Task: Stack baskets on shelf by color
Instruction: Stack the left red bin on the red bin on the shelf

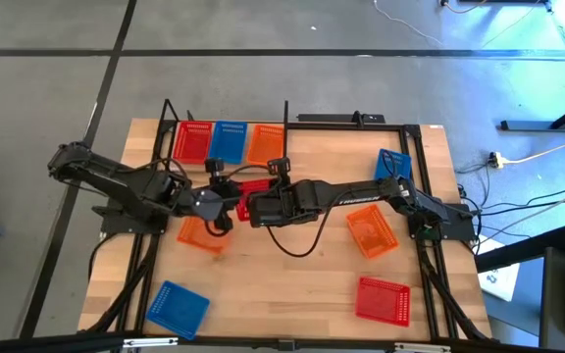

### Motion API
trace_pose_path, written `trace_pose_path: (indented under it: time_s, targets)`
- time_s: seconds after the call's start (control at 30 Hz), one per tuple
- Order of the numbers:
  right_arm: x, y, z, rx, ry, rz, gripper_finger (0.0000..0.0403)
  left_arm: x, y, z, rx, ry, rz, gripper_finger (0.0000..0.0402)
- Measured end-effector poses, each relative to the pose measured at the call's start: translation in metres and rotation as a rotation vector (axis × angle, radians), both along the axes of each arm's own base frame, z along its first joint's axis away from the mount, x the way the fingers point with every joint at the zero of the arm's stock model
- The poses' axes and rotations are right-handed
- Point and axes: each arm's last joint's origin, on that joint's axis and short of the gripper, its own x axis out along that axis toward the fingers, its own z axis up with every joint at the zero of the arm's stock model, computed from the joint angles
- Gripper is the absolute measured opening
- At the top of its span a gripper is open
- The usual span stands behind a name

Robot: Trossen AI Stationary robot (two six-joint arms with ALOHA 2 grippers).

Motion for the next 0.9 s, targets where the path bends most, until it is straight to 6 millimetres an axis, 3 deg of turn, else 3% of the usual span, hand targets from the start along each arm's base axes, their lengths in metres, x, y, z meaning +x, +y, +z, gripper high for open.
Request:
trace_pose_path:
  time_s: [0.67,0.8,0.9]
  targets:
    - [0.0,0.0,-0.001,-0.001,0.006,0.003,0.0,0.014,0.029,-0.011,-0.152,0.079,-0.003,0.0086]
    - [0.0,-0.001,-0.002,0.001,0.012,0.003,0.0,0.018,0.03,-0.016,-0.145,0.102,0.007,0.0065]
    - [0.0,0.0,-0.002,0.006,0.018,0.005,0.0,0.021,0.029,-0.018,-0.134,0.114,0.0,0.0024]
